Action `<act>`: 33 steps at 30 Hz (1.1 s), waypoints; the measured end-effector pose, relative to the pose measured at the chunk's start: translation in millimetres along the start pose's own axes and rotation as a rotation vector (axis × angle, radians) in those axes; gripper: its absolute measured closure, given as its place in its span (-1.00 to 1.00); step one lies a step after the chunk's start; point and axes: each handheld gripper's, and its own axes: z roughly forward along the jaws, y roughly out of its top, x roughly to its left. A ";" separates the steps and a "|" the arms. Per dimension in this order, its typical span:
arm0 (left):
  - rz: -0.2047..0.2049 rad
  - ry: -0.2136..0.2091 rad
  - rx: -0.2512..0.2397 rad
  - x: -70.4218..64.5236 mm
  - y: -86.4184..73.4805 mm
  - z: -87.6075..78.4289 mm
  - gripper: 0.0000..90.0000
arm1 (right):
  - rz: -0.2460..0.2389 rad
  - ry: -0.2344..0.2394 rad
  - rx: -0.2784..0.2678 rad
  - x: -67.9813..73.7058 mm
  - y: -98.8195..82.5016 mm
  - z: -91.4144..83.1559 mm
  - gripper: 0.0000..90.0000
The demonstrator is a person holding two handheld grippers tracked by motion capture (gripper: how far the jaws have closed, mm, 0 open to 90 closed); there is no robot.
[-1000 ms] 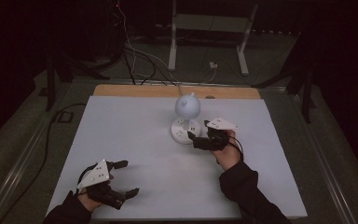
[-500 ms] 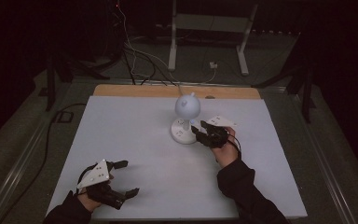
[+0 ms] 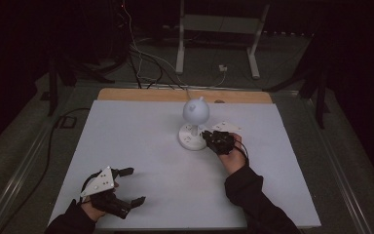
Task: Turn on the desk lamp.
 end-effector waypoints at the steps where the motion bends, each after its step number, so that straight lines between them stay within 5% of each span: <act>1: 0.000 0.000 0.000 0.0 0.0 0.0 -0.99 | 0.000 0.000 0.000 0.0 0.0 0.0 0.89; 33: -0.003 -0.003 0.002 0.2 0.0 0.1 -0.99 | -0.055 0.006 0.048 13.3 -7.6 13.9 1.00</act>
